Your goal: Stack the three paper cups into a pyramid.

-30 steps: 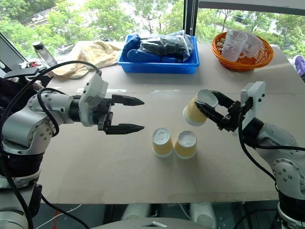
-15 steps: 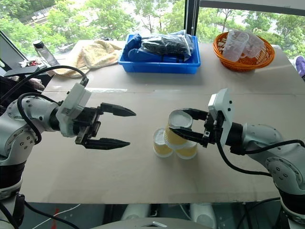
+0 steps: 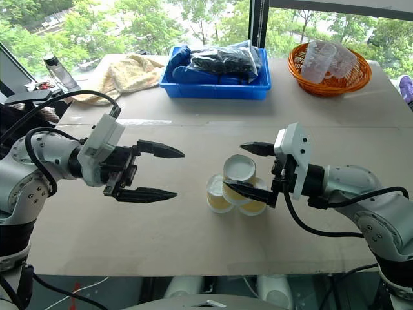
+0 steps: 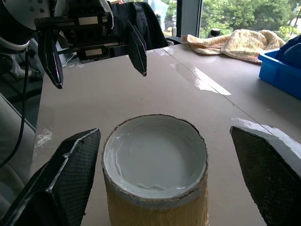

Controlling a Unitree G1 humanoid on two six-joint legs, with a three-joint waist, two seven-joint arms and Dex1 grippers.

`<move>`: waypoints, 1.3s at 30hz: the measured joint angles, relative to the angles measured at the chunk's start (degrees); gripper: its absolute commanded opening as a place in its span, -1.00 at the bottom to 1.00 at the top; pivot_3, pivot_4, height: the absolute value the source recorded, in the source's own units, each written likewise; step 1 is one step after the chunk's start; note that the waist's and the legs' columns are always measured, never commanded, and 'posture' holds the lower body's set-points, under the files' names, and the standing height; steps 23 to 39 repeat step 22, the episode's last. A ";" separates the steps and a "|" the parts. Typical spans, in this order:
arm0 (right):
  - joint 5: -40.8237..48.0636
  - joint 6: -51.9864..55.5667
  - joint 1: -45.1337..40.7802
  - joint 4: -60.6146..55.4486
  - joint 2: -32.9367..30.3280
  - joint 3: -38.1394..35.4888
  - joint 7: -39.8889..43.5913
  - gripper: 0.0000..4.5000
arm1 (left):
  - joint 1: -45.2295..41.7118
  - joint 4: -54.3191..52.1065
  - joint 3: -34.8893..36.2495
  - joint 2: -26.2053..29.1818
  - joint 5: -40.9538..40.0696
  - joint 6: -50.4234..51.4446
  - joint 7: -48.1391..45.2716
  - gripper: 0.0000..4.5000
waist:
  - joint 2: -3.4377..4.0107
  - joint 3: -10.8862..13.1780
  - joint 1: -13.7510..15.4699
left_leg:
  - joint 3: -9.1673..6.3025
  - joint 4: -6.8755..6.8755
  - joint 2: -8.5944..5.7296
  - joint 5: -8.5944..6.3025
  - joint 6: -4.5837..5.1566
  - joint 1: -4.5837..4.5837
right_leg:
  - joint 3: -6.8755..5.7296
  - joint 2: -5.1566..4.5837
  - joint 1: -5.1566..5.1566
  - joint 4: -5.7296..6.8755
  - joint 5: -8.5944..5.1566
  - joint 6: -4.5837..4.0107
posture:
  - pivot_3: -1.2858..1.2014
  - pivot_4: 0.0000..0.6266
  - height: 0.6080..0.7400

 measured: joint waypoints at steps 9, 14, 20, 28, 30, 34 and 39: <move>16.63 -0.58 6.04 4.26 -1.75 -19.22 1.14 0.97 | 9.17 -2.26 1.92 -3.08 0.59 -0.37 6.81 1.00 | -0.04 -0.01 0.60 | 0.00 -0.02 0.05 0.00 0.00 -0.03 | 0.01 -0.07 0.02 -0.09 0.05 0.07 | 0.03 -0.52 0.90; 5.54 -9.10 18.55 13.69 0.60 -22.06 5.82 0.97 | 14.18 0.75 5.26 -15.59 5.48 -3.21 24.71 1.00 | -0.16 -0.12 0.96 | -0.01 0.07 -0.03 0.00 0.01 0.01 | -0.09 -0.07 0.16 -0.04 0.05 0.08 | 0.03 -0.52 0.90; -13.93 -27.48 29.21 27.68 0.39 -15.78 21.82 0.97 | 26.97 3.03 4.40 -21.30 15.09 -11.60 32.71 1.00 | -0.08 -0.11 0.15 | 0.15 -0.01 0.04 -0.01 0.01 0.41 | 0.17 -0.05 0.31 0.00 -0.08 -0.15 | 0.03 -0.52 0.90; -16.81 -31.55 29.14 30.63 1.24 -14.69 23.49 0.97 | 29.10 3.04 4.22 -21.98 17.17 -14.19 33.55 1.00 | -0.08 -0.11 0.19 | 0.15 -0.01 0.07 -0.01 0.01 0.56 | 0.17 -0.04 0.44 0.03 -0.08 -0.15 | 0.03 -0.52 0.90; -16.81 -31.55 29.14 30.63 1.24 -14.69 23.49 0.97 | 29.10 3.04 4.22 -21.98 17.17 -14.19 33.55 1.00 | -0.08 -0.11 0.19 | 0.15 -0.01 0.07 -0.01 0.01 0.56 | 0.17 -0.04 0.44 0.03 -0.08 -0.15 | 0.03 -0.52 0.90; -16.81 -31.55 29.14 30.63 1.24 -14.69 23.49 0.97 | 29.10 3.04 4.22 -21.98 17.17 -14.19 33.55 1.00 | -0.08 -0.11 0.19 | 0.15 -0.01 0.07 -0.01 0.01 0.56 | 0.17 -0.04 0.44 0.03 -0.08 -0.15 | 0.03 -0.52 0.90; -16.81 -31.55 29.14 30.63 1.24 -14.69 23.49 0.97 | 29.10 3.04 4.22 -21.98 17.17 -14.19 33.55 1.00 | -0.08 -0.11 0.19 | 0.15 -0.01 0.07 -0.01 0.01 0.56 | 0.17 -0.04 0.44 0.03 -0.08 -0.15 | 0.03 -0.52 0.90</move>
